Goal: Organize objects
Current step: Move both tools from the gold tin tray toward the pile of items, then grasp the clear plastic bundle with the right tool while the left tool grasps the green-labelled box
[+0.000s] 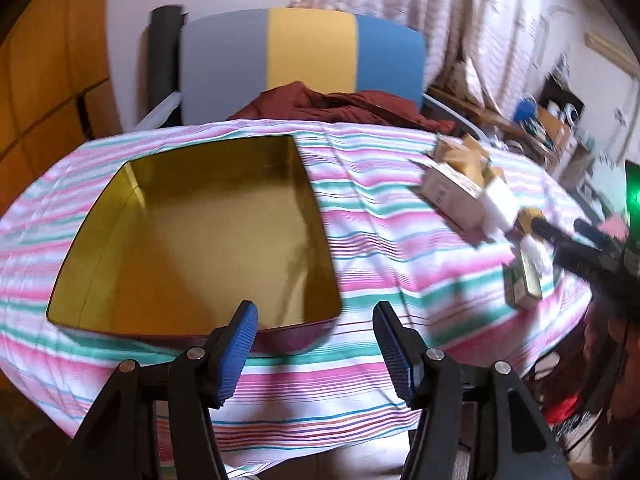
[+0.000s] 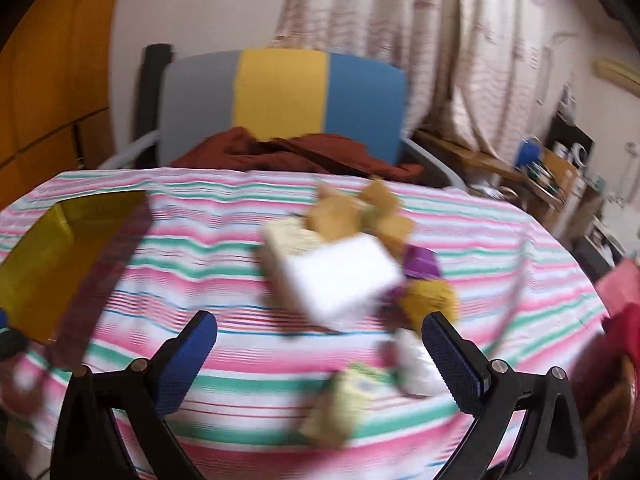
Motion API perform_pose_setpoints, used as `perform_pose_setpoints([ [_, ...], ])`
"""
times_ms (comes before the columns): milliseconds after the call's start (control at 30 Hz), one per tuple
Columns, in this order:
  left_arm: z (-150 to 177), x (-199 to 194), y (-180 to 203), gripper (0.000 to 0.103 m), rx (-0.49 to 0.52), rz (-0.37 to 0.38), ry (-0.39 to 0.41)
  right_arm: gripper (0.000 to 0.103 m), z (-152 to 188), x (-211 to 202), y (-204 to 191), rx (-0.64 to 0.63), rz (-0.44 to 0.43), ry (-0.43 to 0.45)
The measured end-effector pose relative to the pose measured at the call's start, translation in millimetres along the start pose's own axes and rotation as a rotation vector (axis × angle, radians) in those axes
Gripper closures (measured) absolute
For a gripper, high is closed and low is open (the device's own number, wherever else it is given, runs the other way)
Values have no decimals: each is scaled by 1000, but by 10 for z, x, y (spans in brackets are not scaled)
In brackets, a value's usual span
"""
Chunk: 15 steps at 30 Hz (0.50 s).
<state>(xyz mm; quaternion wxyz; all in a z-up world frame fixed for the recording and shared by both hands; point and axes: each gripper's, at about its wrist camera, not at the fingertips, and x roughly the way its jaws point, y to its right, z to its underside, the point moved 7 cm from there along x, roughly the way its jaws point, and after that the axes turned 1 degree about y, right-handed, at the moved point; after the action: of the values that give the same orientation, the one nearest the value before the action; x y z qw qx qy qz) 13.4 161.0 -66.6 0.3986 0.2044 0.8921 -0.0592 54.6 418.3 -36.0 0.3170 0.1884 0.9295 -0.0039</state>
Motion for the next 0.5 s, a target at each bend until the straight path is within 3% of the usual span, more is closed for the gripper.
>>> perform_pose_setpoints([
  [100, -27, 5, 189, 42, 64, 0, 10, 8, 90, 47, 425, 86, 31, 10],
  [167, -45, 23, 339, 42, 93, 30, 9, 39, 209, 152, 716, 156, 57, -32],
  [233, -55, 38, 424, 42, 102, 56, 0, 51, 340, 288, 927, 224, 57, -88],
  [333, -53, 98, 571, 42, 121, 86, -12, 51, 487, 405, 1048, 248, 49, -127],
  [500, -30, 229, 801, 42, 124, 180, -72, 51, 483, 494, 974, 228, -25, -89],
])
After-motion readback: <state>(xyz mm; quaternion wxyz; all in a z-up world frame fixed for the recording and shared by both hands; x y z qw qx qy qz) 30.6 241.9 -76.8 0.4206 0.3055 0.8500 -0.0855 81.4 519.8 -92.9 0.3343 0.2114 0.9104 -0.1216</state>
